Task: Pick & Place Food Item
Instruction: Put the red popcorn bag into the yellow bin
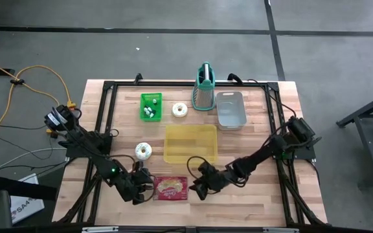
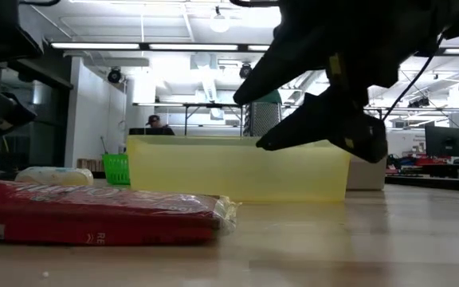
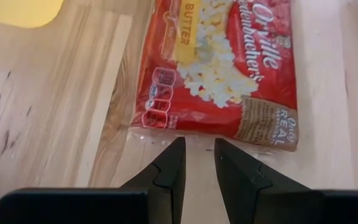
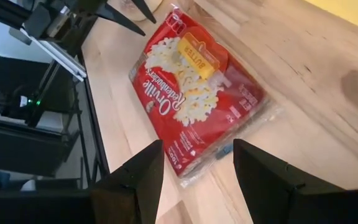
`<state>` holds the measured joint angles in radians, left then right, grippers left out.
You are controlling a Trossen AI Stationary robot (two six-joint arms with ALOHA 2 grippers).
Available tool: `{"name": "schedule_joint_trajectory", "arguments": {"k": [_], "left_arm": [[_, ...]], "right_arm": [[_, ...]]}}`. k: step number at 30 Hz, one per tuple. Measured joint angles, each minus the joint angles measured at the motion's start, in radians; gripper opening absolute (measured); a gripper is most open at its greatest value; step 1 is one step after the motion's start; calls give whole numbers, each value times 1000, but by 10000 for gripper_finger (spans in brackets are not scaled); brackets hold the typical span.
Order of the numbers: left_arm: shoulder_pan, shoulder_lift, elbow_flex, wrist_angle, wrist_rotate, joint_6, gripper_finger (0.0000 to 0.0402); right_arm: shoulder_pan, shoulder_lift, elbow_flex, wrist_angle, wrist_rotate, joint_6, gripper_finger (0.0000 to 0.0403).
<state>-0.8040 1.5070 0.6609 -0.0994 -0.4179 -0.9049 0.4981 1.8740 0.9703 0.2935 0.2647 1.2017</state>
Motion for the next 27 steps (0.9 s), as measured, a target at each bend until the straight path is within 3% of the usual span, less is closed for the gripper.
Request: {"name": "schedule_joint_trajectory", "arguments": {"k": [13,27], "left_arm": [[30,57,0,-1,40,16,81],[55,58,0,14,73,81,81]], "right_arm": [[32,141,68,34,-21,106,179],[-2,155,121,-118,-58,160,179]]}}
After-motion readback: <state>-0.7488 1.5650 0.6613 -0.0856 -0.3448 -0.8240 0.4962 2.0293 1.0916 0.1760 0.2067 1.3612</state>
